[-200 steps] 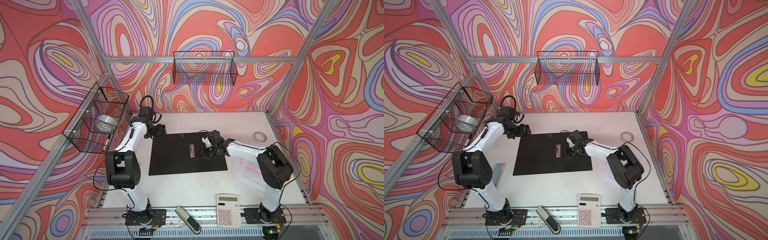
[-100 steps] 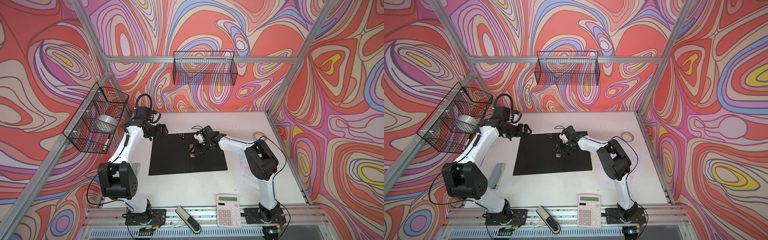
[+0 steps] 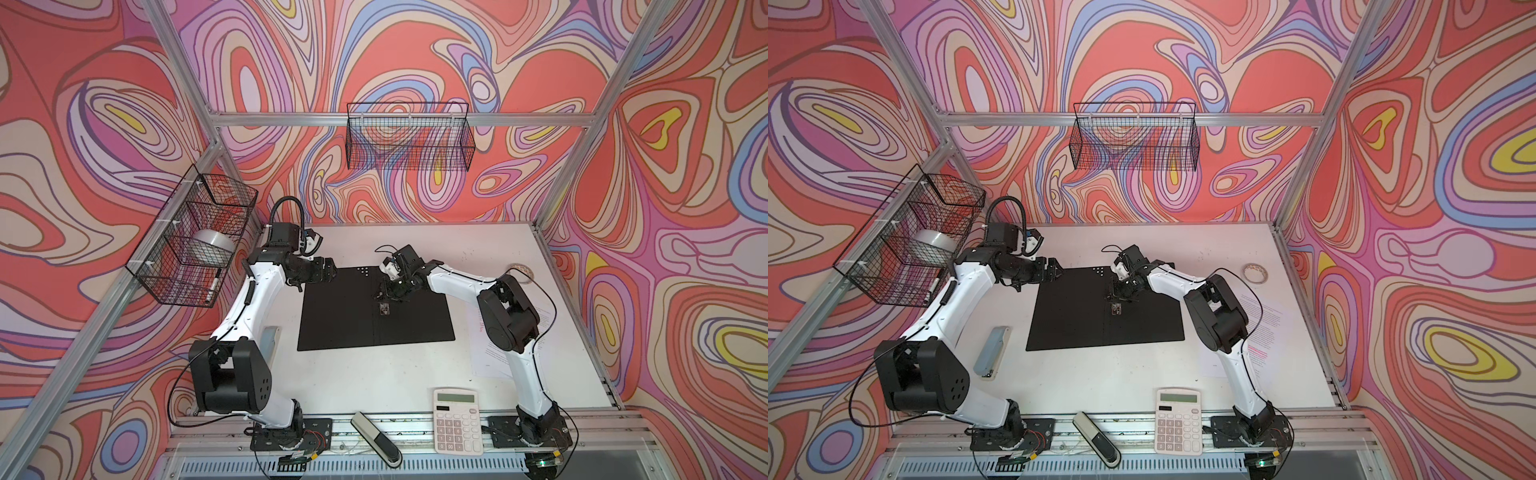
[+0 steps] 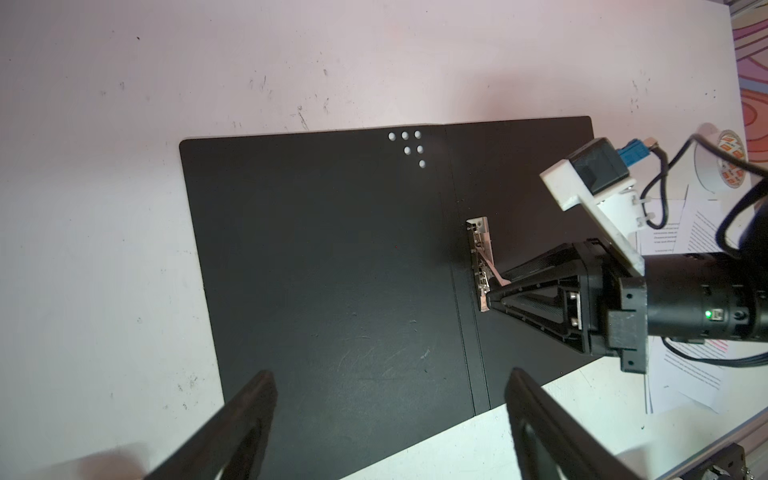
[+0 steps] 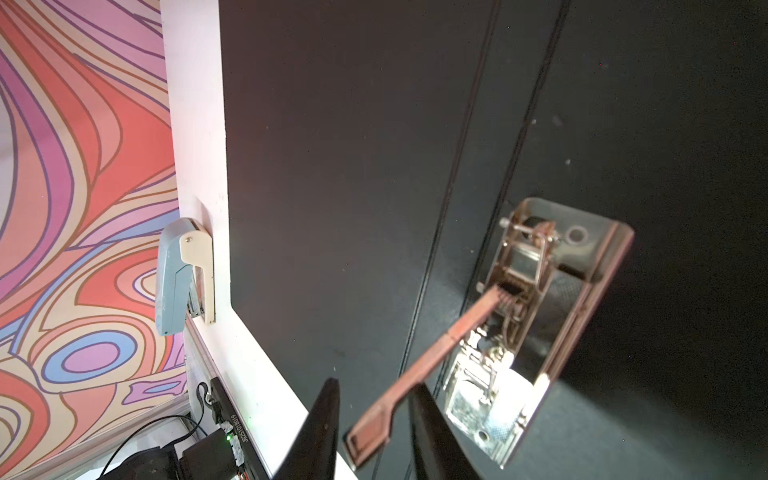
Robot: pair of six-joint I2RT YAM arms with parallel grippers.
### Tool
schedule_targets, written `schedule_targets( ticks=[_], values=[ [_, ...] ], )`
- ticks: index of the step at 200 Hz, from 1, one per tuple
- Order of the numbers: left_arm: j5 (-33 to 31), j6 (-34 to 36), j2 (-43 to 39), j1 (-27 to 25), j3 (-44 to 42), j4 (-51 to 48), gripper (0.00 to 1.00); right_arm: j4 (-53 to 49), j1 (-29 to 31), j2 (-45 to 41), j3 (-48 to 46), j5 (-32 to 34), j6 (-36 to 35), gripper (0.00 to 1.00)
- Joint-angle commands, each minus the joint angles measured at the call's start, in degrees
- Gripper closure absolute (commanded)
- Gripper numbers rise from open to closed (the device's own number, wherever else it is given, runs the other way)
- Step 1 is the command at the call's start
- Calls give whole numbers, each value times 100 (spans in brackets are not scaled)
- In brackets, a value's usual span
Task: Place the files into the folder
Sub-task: 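Lower the cover flat with the left gripper while the right gripper holds the lever, then release the clip lever and move the right gripper to the printed papers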
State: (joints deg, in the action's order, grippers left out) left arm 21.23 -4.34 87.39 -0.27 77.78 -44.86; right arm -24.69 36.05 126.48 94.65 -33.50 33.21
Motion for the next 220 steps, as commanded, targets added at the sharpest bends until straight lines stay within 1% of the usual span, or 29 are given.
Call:
schedule_targets(
  ticks=[1,76,118,172,191,204,220],
  values=[
    [93,119,-144,45,-70,85,13,-221,-19,229,298,104,-215,71],
    [100,125,-125,45,-70,74,13,-601,-103,680,1088,158,-565,71],
    [141,123,-103,45,-61,62,13,-774,-183,859,1555,60,-684,71],
    [153,119,-64,36,-61,22,13,-926,-309,1158,2102,-164,-692,68],
    [153,150,-105,36,-36,-3,13,-929,-318,1120,2196,-183,-696,66],
    [166,206,-148,36,35,-26,12,-911,-318,946,2191,-60,-713,64],
    [223,312,-211,27,163,-79,12,-932,-318,610,2066,348,-756,61]
  ],
)
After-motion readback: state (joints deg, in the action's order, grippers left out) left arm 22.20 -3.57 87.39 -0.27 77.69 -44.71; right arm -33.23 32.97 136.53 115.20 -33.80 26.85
